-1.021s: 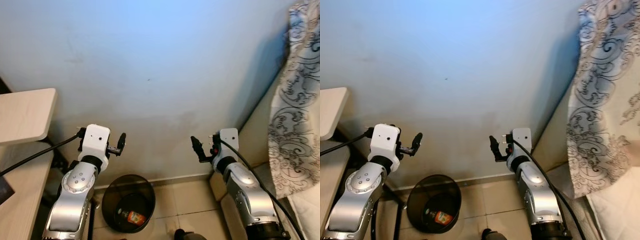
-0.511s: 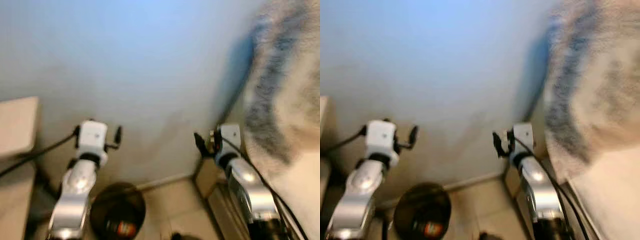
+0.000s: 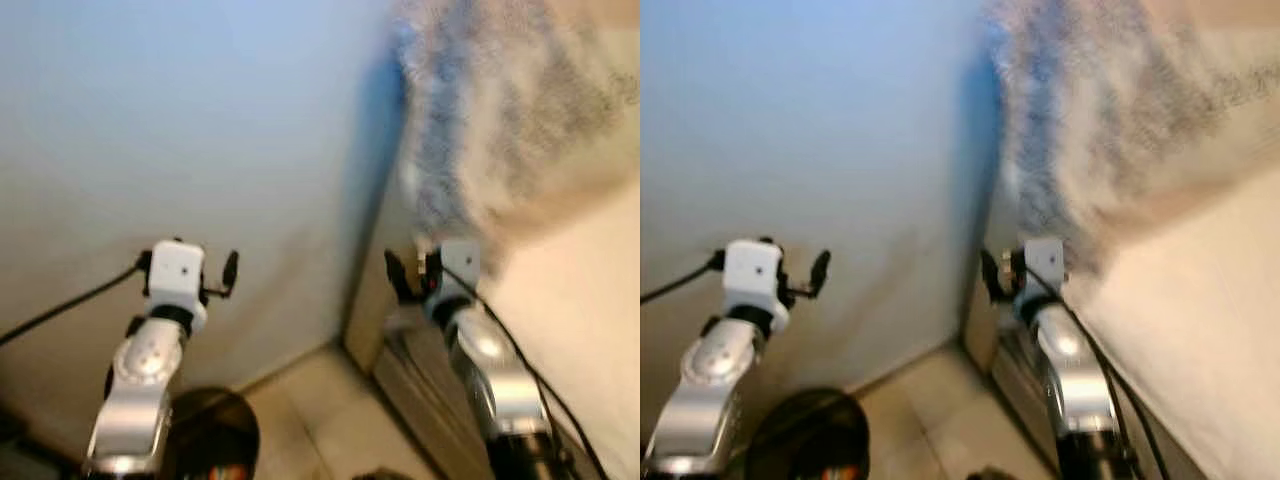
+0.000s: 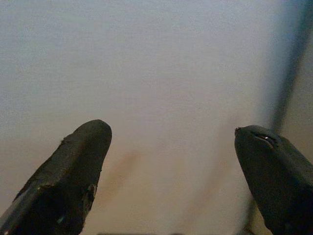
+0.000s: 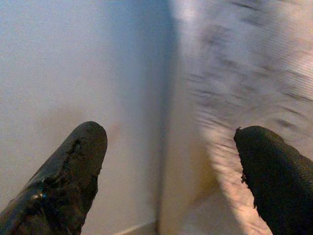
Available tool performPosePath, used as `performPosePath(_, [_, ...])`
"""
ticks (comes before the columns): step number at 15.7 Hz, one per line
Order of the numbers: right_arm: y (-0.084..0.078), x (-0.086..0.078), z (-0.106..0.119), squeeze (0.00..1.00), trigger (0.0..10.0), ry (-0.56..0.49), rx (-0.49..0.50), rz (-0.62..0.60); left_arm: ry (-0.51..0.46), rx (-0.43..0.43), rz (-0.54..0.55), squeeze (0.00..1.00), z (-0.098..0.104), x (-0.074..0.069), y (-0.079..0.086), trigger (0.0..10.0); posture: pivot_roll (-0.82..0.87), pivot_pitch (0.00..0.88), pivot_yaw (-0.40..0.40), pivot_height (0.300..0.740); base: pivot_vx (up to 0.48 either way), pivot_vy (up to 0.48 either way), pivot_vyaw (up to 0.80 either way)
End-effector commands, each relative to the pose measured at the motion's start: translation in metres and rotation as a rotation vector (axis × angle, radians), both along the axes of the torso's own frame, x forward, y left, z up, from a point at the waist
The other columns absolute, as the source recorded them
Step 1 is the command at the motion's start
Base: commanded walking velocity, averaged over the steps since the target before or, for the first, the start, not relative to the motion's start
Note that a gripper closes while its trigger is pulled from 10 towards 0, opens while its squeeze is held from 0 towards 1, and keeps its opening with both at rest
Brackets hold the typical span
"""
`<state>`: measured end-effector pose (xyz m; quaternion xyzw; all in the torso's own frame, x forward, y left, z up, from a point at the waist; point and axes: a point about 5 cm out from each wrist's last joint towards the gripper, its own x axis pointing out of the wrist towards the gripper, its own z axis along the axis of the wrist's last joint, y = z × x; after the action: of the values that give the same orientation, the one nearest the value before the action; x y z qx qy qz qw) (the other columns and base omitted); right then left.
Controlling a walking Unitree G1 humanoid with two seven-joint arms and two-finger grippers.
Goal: Clean up the room
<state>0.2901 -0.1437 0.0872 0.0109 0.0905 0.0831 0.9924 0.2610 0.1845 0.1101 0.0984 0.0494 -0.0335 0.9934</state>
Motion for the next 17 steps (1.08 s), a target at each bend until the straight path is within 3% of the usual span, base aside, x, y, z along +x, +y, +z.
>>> performPosePath(1, [-0.0123,-0.001,-0.0028,1.0,10.0,0.021,0.009,-0.046,-0.019,-0.013,-0.034,0.45,0.0047,0.0024,-0.0084,10.0,0.12,0.014,-0.005,0.74,0.0,0.0,-0.76])
performPosePath(3, [-0.0117,-0.0013,-0.0046,1.0,10.0,0.045,0.053,-0.033,-0.023,-0.005,-0.038,0.46,0.0059,0.0028,-0.0084,10.0,0.12,0.014,-0.005,0.74,0.0,0.0,-0.76])
performPosePath(10, [-0.0105,-0.002,-0.0081,1.0,10.0,0.054,0.02,-0.036,-0.039,-0.004,-0.039,0.47,0.0092,0.0041,-0.0081,10.0,0.11,0.017,-0.001,0.74,0.0,0.0,-0.75])
performPosePath(17, [-0.0101,-0.0019,-0.008,1.0,10.0,0.048,0.005,-0.038,-0.053,-0.004,-0.033,0.48,0.0124,0.0065,-0.0083,10.0,0.11,0.01,0.0,0.74,0.0,0.0,0.0])
